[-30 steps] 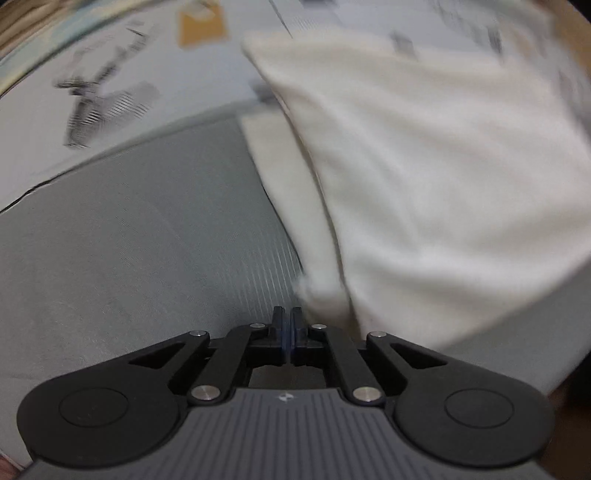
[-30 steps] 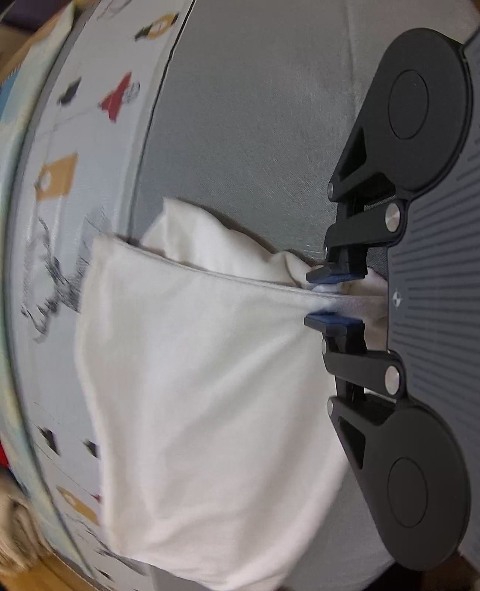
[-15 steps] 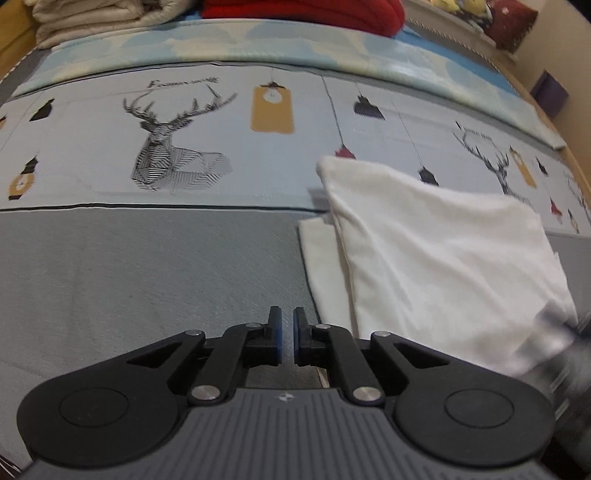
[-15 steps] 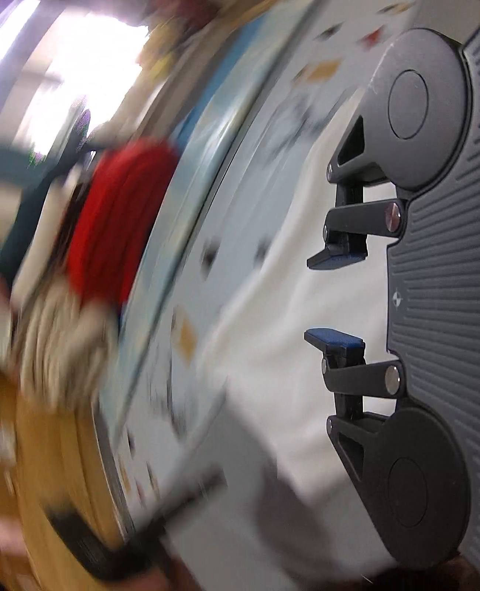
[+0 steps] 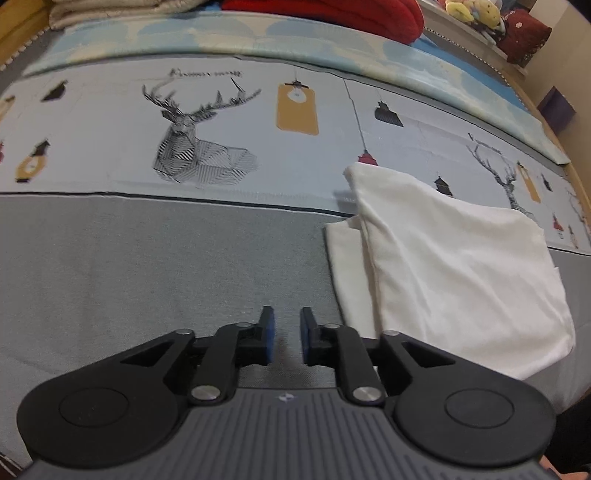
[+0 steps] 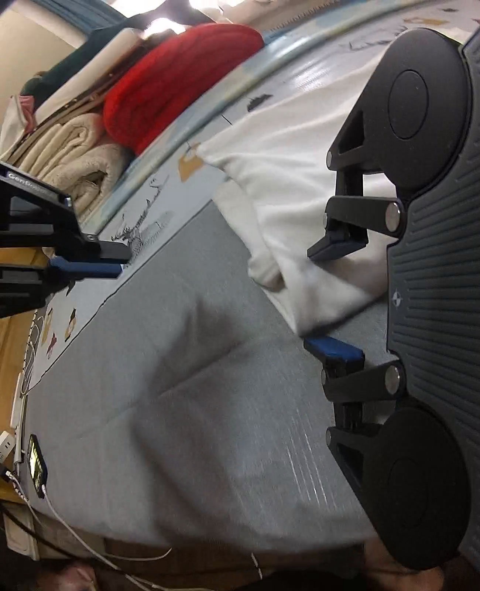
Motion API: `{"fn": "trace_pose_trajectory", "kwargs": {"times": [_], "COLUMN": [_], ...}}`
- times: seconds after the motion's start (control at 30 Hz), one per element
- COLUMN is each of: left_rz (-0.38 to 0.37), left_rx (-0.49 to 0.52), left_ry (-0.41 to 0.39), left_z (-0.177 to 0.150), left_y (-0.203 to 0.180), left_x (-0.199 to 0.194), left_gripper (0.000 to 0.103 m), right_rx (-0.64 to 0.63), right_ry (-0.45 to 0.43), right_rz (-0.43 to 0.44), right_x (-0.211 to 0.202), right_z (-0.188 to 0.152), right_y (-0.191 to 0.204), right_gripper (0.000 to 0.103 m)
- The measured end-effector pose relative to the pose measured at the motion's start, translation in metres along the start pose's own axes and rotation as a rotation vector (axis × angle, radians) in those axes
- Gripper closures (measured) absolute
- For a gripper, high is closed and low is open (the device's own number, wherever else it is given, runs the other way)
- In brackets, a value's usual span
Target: Fold small clothes
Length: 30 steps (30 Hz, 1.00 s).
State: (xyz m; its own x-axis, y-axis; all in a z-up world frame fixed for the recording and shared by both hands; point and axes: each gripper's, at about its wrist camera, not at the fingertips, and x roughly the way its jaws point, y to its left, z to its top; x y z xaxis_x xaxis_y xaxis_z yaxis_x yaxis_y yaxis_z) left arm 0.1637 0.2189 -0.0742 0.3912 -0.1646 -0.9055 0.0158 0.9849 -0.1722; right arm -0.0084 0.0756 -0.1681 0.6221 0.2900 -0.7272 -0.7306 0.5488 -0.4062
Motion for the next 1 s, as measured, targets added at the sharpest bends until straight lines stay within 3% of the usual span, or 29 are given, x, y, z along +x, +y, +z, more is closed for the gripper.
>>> {"fn": "trace_pose_trajectory", "kwargs": {"times": [0.07, 0.1, 0.13, 0.17, 0.23, 0.33, 0.43, 0.5, 0.53, 0.57, 0.6, 0.77, 1.0], "left_rz": [-0.043, -0.073, -0.113, -0.161, -0.235, -0.324, -0.321, -0.33, -0.327, -0.305, -0.272, -0.168, -0.138], "left_rx": [-0.028, -0.047, -0.074, -0.107, -0.174, -0.233, -0.273, -0.285, -0.29, -0.288, -0.275, -0.263, -0.3], "left_ry": [0.029, 0.039, 0.049, 0.062, 0.106, 0.136, 0.192, 0.196, 0.214, 0.222, 0.218, 0.133, -0.013], "left_z": [0.003, 0.004, 0.006, 0.008, 0.012, 0.02, 0.024, 0.025, 0.025, 0.025, 0.025, 0.028, 0.03], "left_y": [0.002, 0.002, 0.002, 0.001, -0.001, -0.01, -0.018, -0.022, -0.023, -0.024, -0.024, -0.007, 0.018], "left_x": [0.008, 0.012, 0.016, 0.022, 0.034, 0.052, 0.073, 0.081, 0.084, 0.085, 0.084, 0.05, -0.019], "left_gripper": [0.06, 0.055, 0.043, 0.03, 0.019, 0.018, 0.018, 0.022, 0.04, 0.083, 0.094, 0.096, 0.096], "right_rx": [-0.006, -0.001, 0.008, 0.017, 0.046, 0.072, 0.11, 0.111, 0.116, 0.124, 0.133, 0.173, 0.375], "right_ry": [-0.003, -0.001, 0.003, -0.002, -0.046, -0.137, -0.201, -0.234, -0.248, -0.258, -0.267, -0.298, -0.385], "right_rz": [0.0, 0.008, 0.013, 0.012, 0.017, 0.005, 0.019, 0.034, 0.046, 0.059, 0.076, 0.184, 0.363], "right_x": [0.002, 0.002, 0.002, 0.001, -0.009, -0.036, -0.064, -0.078, -0.086, -0.09, -0.096, -0.11, -0.122], "right_z": [0.002, 0.001, 0.001, 0.0, 0.005, 0.011, 0.012, 0.011, 0.011, 0.011, 0.011, 0.016, 0.039], "right_y": [-0.001, -0.003, -0.006, -0.01, -0.017, -0.026, -0.035, -0.036, -0.037, -0.038, -0.038, -0.036, -0.055], "right_gripper": [0.067, 0.083, 0.092, 0.094, 0.096, 0.097, 0.097, 0.097, 0.097, 0.097, 0.097, 0.097, 0.097]}}
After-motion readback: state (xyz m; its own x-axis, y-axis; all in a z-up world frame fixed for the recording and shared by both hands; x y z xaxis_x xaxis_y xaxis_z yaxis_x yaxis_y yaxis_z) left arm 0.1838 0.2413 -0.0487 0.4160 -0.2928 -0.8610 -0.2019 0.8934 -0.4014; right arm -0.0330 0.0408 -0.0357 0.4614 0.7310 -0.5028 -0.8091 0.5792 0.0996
